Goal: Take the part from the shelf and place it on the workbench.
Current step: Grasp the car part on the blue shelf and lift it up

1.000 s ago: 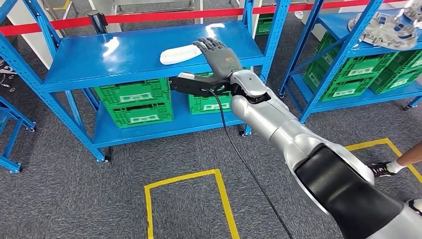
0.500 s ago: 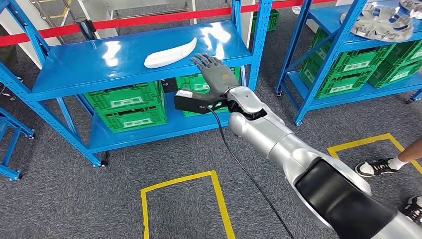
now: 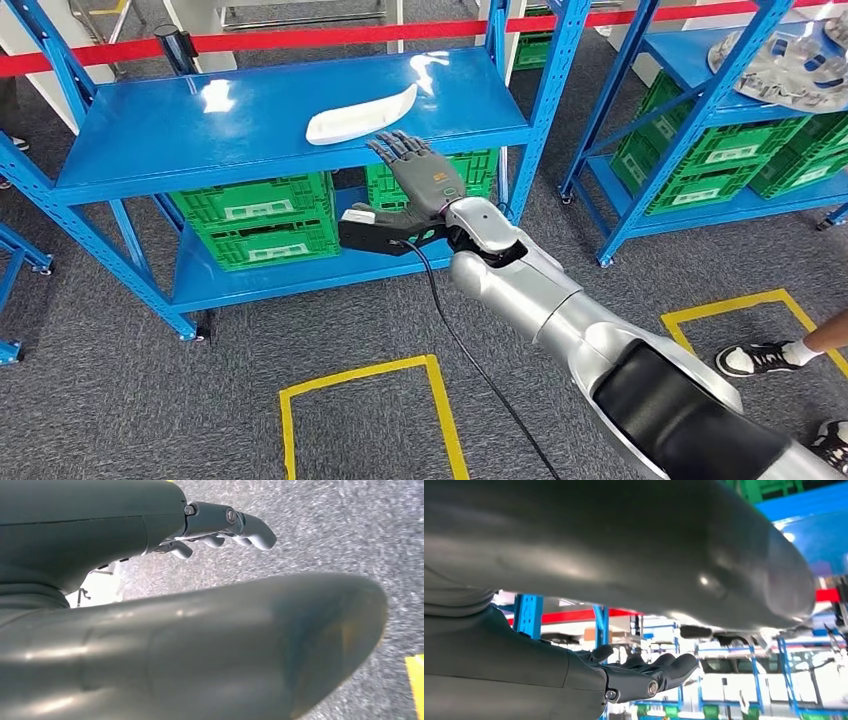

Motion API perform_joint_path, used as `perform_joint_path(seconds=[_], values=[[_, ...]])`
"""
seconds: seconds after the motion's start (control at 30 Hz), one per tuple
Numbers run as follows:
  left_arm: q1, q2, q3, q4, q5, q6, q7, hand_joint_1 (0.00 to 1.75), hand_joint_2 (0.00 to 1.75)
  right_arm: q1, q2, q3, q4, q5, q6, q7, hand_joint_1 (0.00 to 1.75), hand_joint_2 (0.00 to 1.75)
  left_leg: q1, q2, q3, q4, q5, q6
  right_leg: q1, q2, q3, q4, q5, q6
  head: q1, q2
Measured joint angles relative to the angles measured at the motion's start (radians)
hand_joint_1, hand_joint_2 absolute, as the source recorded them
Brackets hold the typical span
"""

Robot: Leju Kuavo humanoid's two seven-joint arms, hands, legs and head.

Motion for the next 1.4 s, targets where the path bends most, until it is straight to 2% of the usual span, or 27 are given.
perform_joint_path(seconds=[0.03, 0.07, 0.13, 0.17, 0.2, 0.23, 0.3, 0.37, 0.4, 0.5, 0.53, 0.57, 0.6, 0.67, 0.7, 0.73, 0.83, 0.9, 1.0, 1.03, 1.07, 1.1, 1.17, 1.23, 1.27, 1.33, 1.4], values=[[0.001, 0.0, 0.0, 0.0, 0.0, 0.0, 0.0, 0.0, 0.0, 0.006, -0.002, 0.0, 0.0, 0.0, 0.0, 0.001, 0.0, 0.0, 0.0, -0.002, 0.012, 0.0, -0.01, -0.002, -0.001, 0.0, -0.023, 0.006, 0.003, 0.001, 0.0, 0.0], [0.003, 0.0, 0.0, 0.0, 0.0, 0.0, 0.0, 0.0, 0.0, 0.01, -0.004, 0.0, -0.001, 0.0, 0.0, 0.002, 0.0, 0.0, 0.0, -0.004, 0.026, 0.0, -0.02, -0.004, -0.001, 0.0, -0.03, -0.022, 0.029, -0.001, 0.0, 0.0], [0.005, -0.001, 0.0, 0.0, 0.0, 0.0, 0.0, 0.0, 0.0, 0.012, -0.008, 0.0, -0.002, 0.0, 0.0, 0.002, 0.0, 0.0, 0.0, -0.005, 0.054, 0.0, -0.042, -0.01, 0.0, -0.002, -0.006, -0.152, 0.137, -0.009, 0.0, 0.0], [0.004, -0.002, 0.0, 0.001, 0.0, 0.0, 0.0, 0.0, 0.0, 0.012, -0.01, 0.0, -0.002, 0.0, 0.0, 0.002, 0.0, 0.0, -0.001, -0.006, 0.064, 0.0, -0.052, -0.014, 0.003, -0.003, 0.007, -0.212, 0.177, -0.015, -0.001, 0.0], [0.002, -0.003, 0.0, 0.001, 0.0, 0.0, 0.0, 0.0, 0.0, 0.013, -0.011, 0.001, -0.004, 0.0, 0.001, 0.002, 0.0, 0.0, -0.001, -0.006, 0.07, -0.003, -0.06, -0.019, 0.007, -0.004, 0.017, -0.251, 0.203, -0.021, -0.002, 0.0], [0.001, -0.003, 0.0, 0.001, 0.0, 0.0, 0.0, 0.0, 0.0, 0.014, -0.012, 0.001, -0.007, 0.0, 0.002, 0.002, 0.0, 0.0, -0.002, -0.006, 0.074, -0.004, -0.063, -0.026, 0.01, -0.004, 0.021, -0.269, 0.21, -0.028, -0.003, 0.0], [0.0, -0.003, 0.0, 0.0, 0.0, 0.0, 0.0, 0.0, 0.0, 0.013, -0.013, 0.002, -0.014, 0.0, 0.002, 0.003, 0.0, 0.0, -0.001, -0.005, 0.086, -0.007, -0.067, -0.041, 0.011, -0.001, 0.036, -0.276, 0.201, -0.044, -0.004, 0.0], [-0.001, -0.004, 0.0, 0.001, -0.001, 0.0, 0.0, 0.0, 0.0, 0.008, -0.015, 0.003, -0.02, 0.0, 0.002, 0.003, 0.0, 0.0, -0.001, -0.002, 0.079, 0.027, -0.074, -0.05, 0.006, 0.001, 0.062, -0.285, 0.193, -0.06, -0.006, 0.0], [-0.003, -0.004, 0.0, 0.001, -0.002, -0.001, 0.0, 0.0, 0.0, 0.006, -0.015, 0.003, -0.021, 0.0, 0.004, 0.002, 0.0, 0.0, 0.0, -0.002, 0.054, 0.074, -0.084, -0.053, 0.005, 0.002, 0.076, -0.287, 0.187, -0.065, -0.008, 0.0], [-0.007, -0.004, 0.0, 0.001, -0.005, -0.001, 0.001, 0.0, 0.0, 0.007, -0.015, 0.005, -0.021, 0.003, 0.011, 0.002, 0.0, 0.0, -0.001, -0.001, -0.066, 0.249, -0.14, -0.06, 0.006, 0.003, 0.108, -0.289, 0.159, -0.07, -0.01, 0.0], [-0.006, -0.004, 0.0, 0.001, -0.006, -0.001, 0.002, 0.0, 0.0, 0.01, -0.015, 0.006, -0.021, 0.004, 0.013, 0.002, 0.0, 0.0, -0.001, -0.001, -0.094, 0.269, -0.149, -0.06, 0.007, 0.004, 0.122, -0.289, 0.147, -0.071, -0.01, 0.0], [-0.005, -0.004, -0.001, 0.001, -0.007, -0.001, 0.003, 0.0, 0.0, 0.012, -0.015, 0.006, -0.021, 0.005, 0.013, 0.002, 0.0, 0.0, -0.001, -0.001, -0.107, 0.256, -0.138, -0.059, 0.007, 0.004, 0.138, -0.288, 0.134, -0.071, -0.01, 0.0], [-0.004, -0.004, -0.001, 0.001, -0.008, -0.001, 0.004, 0.0, 0.0, 0.013, -0.015, 0.006, -0.021, 0.006, 0.013, 0.001, 0.0, 0.0, -0.001, -0.001, -0.106, 0.212, -0.105, -0.056, 0.007, 0.005, 0.156, -0.288, 0.12, -0.069, -0.01, 0.0], [-0.001, -0.004, -0.001, 0.002, -0.01, -0.001, 0.007, 0.0, 0.0, 0.014, -0.012, 0.008, -0.019, 0.007, 0.013, 0.0, 0.0, 0.0, -0.003, 0.0, -0.09, 0.086, 0.004, -0.049, 0.008, 0.005, 0.186, -0.286, 0.092, -0.063, -0.011, 0.0], [-0.001, -0.004, -0.002, 0.002, -0.011, -0.001, 0.008, 0.0, 0.0, 0.015, -0.01, 0.009, -0.016, 0.007, 0.015, -0.001, 0.0, 0.0, -0.005, 0.001, -0.082, 0.043, 0.038, -0.044, 0.009, 0.006, 0.194, -0.286, 0.08, -0.057, -0.012, 0.0], [-0.001, -0.004, -0.004, 0.002, -0.012, -0.001, 0.009, 0.0, 0.0, 0.016, -0.008, 0.011, -0.014, 0.008, 0.016, -0.001, 0.0, 0.0, -0.007, 0.002, -0.078, 0.019, 0.059, -0.037, 0.01, 0.008, 0.2, -0.285, 0.072, -0.05, -0.014, 0.0], [-0.004, -0.006, -0.01, 0.003, -0.012, -0.001, 0.01, 0.0, 0.0, 0.013, -0.003, 0.015, -0.011, 0.012, 0.014, -0.001, 0.0, 0.0, -0.008, 0.001, -0.061, 0.01, 0.049, -0.015, 0.01, 0.009, 0.21, -0.28, 0.062, -0.033, -0.014, 0.0], [-0.006, -0.007, -0.014, 0.002, -0.012, -0.001, 0.008, 0.0, 0.0, 0.01, -0.002, 0.015, -0.01, 0.012, 0.01, -0.004, 0.0, 0.0, -0.004, -0.001, -0.039, 0.002, 0.037, -0.004, 0.008, 0.006, 0.173, -0.212, 0.06, -0.023, -0.012, 0.0], [-0.008, -0.007, -0.016, 0.003, -0.012, -0.001, 0.006, 0.0, 0.0, 0.022, -0.002, 0.015, -0.007, 0.014, 0.009, -0.007, 0.0, 0.0, -0.004, -0.004, -0.006, -0.002, 0.008, 0.003, 0.004, 0.002, 0.035, -0.032, 0.008, -0.01, -0.009, 0.0], [-0.008, -0.007, -0.016, 0.003, -0.012, -0.001, 0.006, 0.0, 0.0, 0.028, -0.002, 0.016, -0.004, 0.015, 0.01, -0.008, 0.0, 0.0, -0.004, -0.006, 0.008, -0.002, -0.004, 0.002, 0.004, 0.002, -0.001, -0.007, -0.008, -0.009, -0.009, 0.0], [-0.006, -0.007, -0.016, 0.003, -0.012, -0.001, 0.005, 0.0, 0.0, 0.032, -0.003, 0.016, -0.001, 0.015, 0.011, -0.008, 0.0, 0.0, -0.005, -0.009, 0.024, -0.002, -0.017, 0.001, 0.005, 0.002, -0.022, -0.013, -0.007, -0.011, -0.009, 0.0], [-0.005, -0.007, -0.016, 0.003, -0.012, -0.001, 0.004, 0.0, 0.0, 0.034, -0.003, 0.016, 0.001, 0.015, 0.011, -0.008, 0.0, 0.0, -0.006, -0.011, 0.041, -0.002, -0.029, 0.0, 0.007, 0.002, -0.027, -0.052, 0.021, -0.016, -0.009, 0.0], [-0.004, -0.011, -0.016, 0.004, -0.012, -0.001, 0.004, 0.0, 0.0, 0.034, -0.003, 0.016, 0.006, 0.015, 0.011, -0.009, 0.0, 0.0, -0.01, -0.013, 0.076, -0.002, -0.056, -0.003, 0.016, 0.003, -0.014, -0.177, 0.137, -0.035, -0.01, 0.0], [-0.006, -0.015, -0.016, 0.005, -0.011, -0.001, 0.003, 0.0, 0.0, 0.035, -0.003, 0.017, 0.011, 0.015, 0.013, -0.009, 0.0, 0.0, -0.011, -0.016, 0.096, -0.006, -0.077, -0.011, 0.025, 0.005, 0.002, -0.258, 0.219, -0.052, -0.011, 0.0], [-0.007, -0.016, -0.016, 0.005, -0.011, -0.001, 0.003, 0.0, 0.0, 0.034, -0.003, 0.017, 0.013, 0.015, 0.014, -0.008, 0.0, 0.0, -0.011, -0.017, 0.102, -0.007, -0.081, -0.017, 0.028, 0.005, 0.007, -0.271, 0.23, -0.058, -0.011, 0.0], [-0.01, -0.016, -0.016, 0.005, -0.011, -0.001, 0.004, 0.0, 0.0, 0.029, -0.002, 0.017, 0.014, 0.015, 0.015, -0.008, 0.0, 0.0, -0.011, -0.016, 0.106, -0.002, -0.08, -0.028, 0.026, 0.003, 0.027, -0.281, 0.224, -0.067, -0.009, 0.0], [-0.013, -0.016, -0.016, 0.005, -0.011, -0.002, 0.004, 0.0, 0.0, 0.021, -0.001, 0.017, 0.015, 0.014, 0.016, -0.008, 0.0, 0.0, -0.011, -0.012, 0.075, 0.065, -0.073, -0.037, 0.02, 0.003, 0.055, -0.297, 0.215, -0.078, -0.01, 0.0]])
